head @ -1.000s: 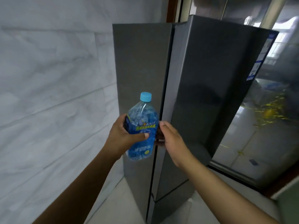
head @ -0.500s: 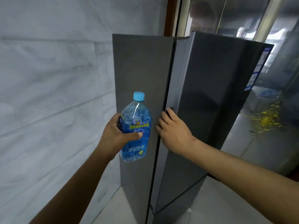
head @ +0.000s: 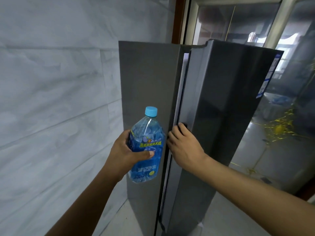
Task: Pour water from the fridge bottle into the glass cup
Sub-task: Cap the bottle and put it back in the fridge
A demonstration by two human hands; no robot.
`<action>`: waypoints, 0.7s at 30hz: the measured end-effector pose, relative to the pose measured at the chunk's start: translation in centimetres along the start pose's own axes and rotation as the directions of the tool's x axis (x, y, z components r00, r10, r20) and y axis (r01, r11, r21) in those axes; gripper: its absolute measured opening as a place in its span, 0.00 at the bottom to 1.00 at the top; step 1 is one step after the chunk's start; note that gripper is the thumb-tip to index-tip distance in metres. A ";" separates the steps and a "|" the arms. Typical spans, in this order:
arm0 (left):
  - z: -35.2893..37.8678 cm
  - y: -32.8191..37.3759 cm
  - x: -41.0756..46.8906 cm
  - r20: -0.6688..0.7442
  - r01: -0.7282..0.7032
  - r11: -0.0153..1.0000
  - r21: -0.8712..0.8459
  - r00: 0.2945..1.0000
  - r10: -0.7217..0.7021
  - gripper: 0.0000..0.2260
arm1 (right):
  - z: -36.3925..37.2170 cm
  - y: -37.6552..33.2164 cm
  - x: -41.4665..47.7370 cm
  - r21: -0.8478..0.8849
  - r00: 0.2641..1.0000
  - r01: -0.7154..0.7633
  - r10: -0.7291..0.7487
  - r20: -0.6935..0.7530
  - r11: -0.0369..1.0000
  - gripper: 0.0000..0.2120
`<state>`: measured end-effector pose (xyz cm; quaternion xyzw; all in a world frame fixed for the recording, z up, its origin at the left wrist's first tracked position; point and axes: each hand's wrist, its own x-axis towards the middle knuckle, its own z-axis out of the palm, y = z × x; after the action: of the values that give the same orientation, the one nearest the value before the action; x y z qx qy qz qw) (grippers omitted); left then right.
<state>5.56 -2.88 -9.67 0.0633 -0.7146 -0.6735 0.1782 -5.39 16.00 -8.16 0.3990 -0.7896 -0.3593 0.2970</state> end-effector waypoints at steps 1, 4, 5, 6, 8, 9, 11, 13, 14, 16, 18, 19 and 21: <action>0.2 0.1 -0.1 0.012 0.003 1.000 -0.001 1.000 -0.003 0.32 | 0.4 0.1 -1.2 0.044 0.999 -0.015 0.017 -0.039 0.999 0.21; 1.0 0.3 -0.3 0.035 0.007 1.000 -0.014 0.999 -0.007 0.36 | 1.6 0.3 -6.0 0.170 0.972 -0.075 0.110 -0.207 0.983 0.16; 1.6 0.4 -0.4 0.044 0.000 1.000 -0.027 0.999 0.001 0.36 | 1.8 0.3 -7.7 0.202 0.954 -0.111 0.161 -0.252 0.973 0.13; 2.2 0.5 -0.4 0.056 -0.010 0.999 -0.040 0.998 0.012 0.36 | 1.9 0.3 -9.5 0.233 0.935 -0.156 0.219 -0.279 0.960 0.11; 3.6 0.9 -0.4 0.080 -0.023 0.997 -0.071 0.996 0.028 0.35 | 2.1 0.4 -12.9 0.282 0.898 -0.242 0.325 -0.298 0.928 0.08; 4.5 1.0 -0.4 0.106 -0.025 0.996 -0.091 0.994 0.034 0.35 | 2.2 0.6 -14.6 0.286 0.885 -0.283 0.365 -0.291 0.915 0.07; 6.3 1.3 -0.3 0.168 -0.033 0.993 -0.114 0.984 0.052 0.37 | 2.3 1.2 -17.7 0.274 0.869 -0.347 0.418 -0.266 0.897 0.07; 8.2 1.5 -0.3 0.215 -0.032 0.989 -0.142 0.975 0.062 0.35 | 2.1 1.6 -20.2 0.284 0.851 -0.406 0.473 -0.228 0.868 0.07; 9.4 1.6 -0.4 0.241 -0.026 0.987 -0.158 0.968 0.064 0.33 | 1.9 1.9 -21.2 0.300 0.835 -0.446 0.513 -0.201 0.843 0.08; 11.6 1.7 -0.5 0.290 -0.023 0.983 -0.181 0.954 0.076 0.31 | 1.1 2.6 -22.6 0.350 0.776 -0.531 0.609 -0.165 0.771 0.08; 13.7 1.8 -0.8 0.325 -0.013 0.982 -0.189 0.943 0.075 0.32 | 0.2 4.1 -23.4 0.435 0.688 -0.592 0.706 -0.167 0.679 0.09; 14.7 1.9 -0.9 0.338 -0.011 0.982 -0.190 0.938 0.076 0.33 | -0.3 5.2 -23.7 0.481 0.641 -0.602 0.745 -0.184 0.637 0.10; 16.6 2.2 -1.1 0.352 -0.019 0.982 -0.186 0.932 0.085 0.34 | -1.1 7.7 -23.6 0.568 0.566 -0.583 0.792 -0.229 0.581 0.11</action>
<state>1.29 13.31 -8.22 -0.0957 -0.6730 -0.7302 0.0680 4.17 38.82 -5.59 0.1760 -0.8456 0.0797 0.4976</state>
